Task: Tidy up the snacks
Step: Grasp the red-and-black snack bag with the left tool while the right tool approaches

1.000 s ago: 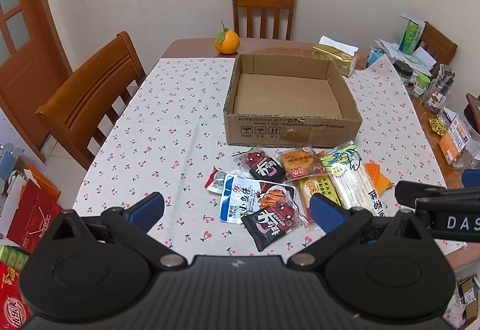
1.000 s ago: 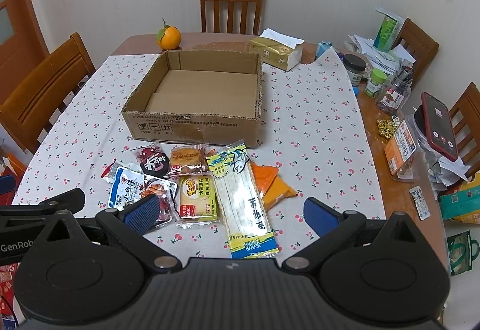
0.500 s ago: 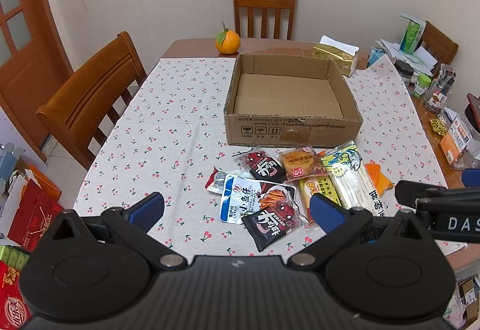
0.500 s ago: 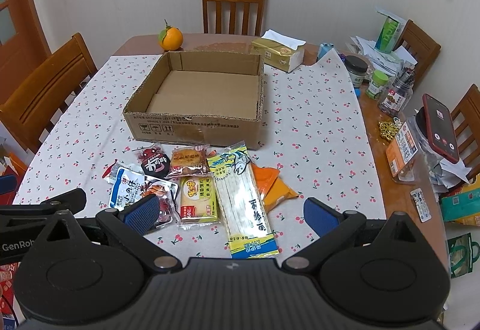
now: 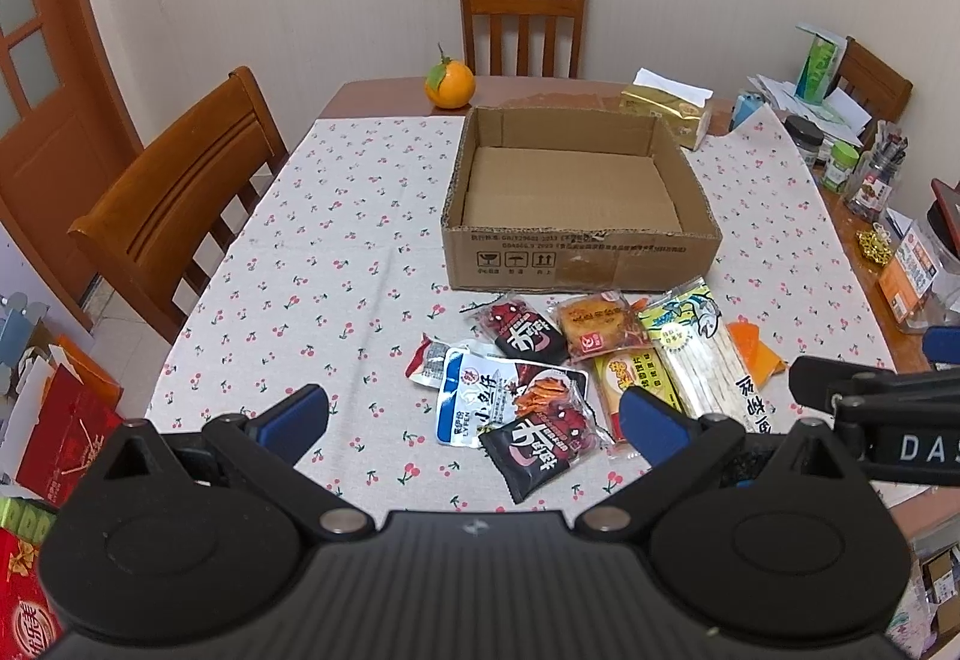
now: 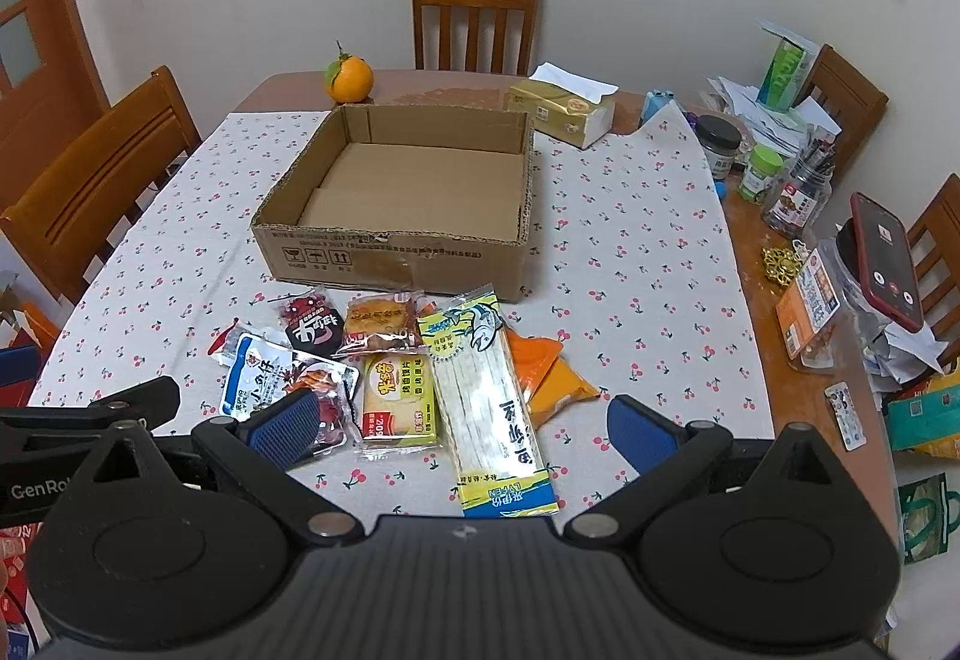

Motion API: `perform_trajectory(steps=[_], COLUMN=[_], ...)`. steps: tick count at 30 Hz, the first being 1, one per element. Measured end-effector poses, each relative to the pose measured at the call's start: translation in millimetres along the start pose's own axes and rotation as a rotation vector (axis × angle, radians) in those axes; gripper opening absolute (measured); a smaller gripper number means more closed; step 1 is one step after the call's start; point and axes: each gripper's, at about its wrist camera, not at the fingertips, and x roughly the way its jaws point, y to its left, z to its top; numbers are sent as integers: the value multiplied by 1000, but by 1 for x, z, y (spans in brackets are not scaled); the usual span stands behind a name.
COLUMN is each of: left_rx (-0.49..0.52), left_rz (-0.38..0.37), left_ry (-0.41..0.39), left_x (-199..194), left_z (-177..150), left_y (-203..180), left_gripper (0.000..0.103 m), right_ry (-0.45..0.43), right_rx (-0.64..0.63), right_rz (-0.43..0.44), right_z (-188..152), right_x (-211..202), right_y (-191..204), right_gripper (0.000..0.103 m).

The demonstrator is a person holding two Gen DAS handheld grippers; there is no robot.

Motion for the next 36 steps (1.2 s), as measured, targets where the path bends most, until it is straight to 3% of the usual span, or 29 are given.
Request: perform_trajectory(steps=[6,13,17,24,36], left_rx=[10,89,91,179,484], left_rz=[-3,-34,-78,-131,-232], left_ry=[-42,-117,-92,-50,36], left_x=[2,4,13,47,111], left_z=[-2,-8,-14,-35,-59], left_y=[-5,-13,-13,-19,-34], left_gripper=[102,102,102,102,101], right_ry=[-18,-68,-96,-129,-8], right_rx=[-25,-119,-169,-172,-71], right_rz=[35,61,52,136,98], right_z=[-1,-1,-4,-22,-55], right_x=[2,6,11,35,85], right_y=[-5,-9,-15,-35,-49], right_gripper=[103,103,103,103,103])
